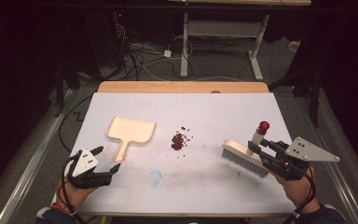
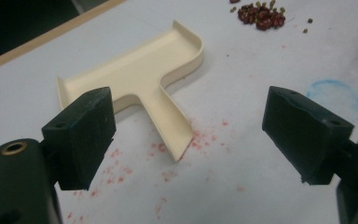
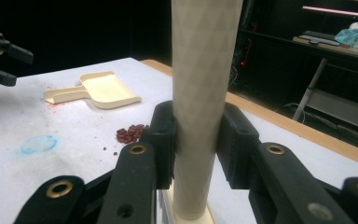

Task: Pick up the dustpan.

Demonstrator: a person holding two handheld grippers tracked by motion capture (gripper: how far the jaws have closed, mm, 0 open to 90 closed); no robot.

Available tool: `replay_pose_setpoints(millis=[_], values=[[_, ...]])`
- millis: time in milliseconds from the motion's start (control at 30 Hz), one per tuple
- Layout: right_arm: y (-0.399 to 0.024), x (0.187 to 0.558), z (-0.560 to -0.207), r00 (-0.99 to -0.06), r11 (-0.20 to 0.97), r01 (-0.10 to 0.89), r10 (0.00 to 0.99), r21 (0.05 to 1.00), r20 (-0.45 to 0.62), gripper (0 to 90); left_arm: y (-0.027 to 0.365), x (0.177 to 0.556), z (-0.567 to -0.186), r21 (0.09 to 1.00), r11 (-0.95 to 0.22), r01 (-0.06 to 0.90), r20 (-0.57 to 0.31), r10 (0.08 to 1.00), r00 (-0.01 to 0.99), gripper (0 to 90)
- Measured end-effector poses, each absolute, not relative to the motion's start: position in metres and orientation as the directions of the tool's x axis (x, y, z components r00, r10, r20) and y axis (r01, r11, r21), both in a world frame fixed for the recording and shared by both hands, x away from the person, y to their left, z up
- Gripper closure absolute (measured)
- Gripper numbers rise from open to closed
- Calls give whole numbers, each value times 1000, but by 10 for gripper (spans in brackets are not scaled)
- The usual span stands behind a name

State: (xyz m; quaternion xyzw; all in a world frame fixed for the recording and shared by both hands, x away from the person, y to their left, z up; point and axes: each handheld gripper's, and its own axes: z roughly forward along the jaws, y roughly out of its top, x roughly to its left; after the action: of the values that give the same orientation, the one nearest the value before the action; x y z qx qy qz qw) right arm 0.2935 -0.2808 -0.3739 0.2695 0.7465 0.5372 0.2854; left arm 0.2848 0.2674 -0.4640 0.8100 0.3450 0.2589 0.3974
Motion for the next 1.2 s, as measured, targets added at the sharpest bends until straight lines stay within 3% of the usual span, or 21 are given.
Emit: replay_pose_setpoints(millis=[767, 867, 1000, 1200], values=[[-267, 302, -370, -706, 284, 74, 692, 956, -151, 701, 276, 275, -466, 786, -424, 450, 105, 808, 580, 170], [-267, 303, -372, -704, 283, 84, 696, 955, -144, 701, 273, 280, -469, 743, -444, 500, 105, 816, 568, 170], [-269, 302, -371, -697, 281, 80, 701, 956, -148, 701, 265, 289, -473, 696, -397, 599, 43, 855, 516, 199], [-268, 302, -372, -692, 278, 90, 708, 956, -140, 700, 253, 314, -470, 677, -397, 620, 35, 858, 512, 217]])
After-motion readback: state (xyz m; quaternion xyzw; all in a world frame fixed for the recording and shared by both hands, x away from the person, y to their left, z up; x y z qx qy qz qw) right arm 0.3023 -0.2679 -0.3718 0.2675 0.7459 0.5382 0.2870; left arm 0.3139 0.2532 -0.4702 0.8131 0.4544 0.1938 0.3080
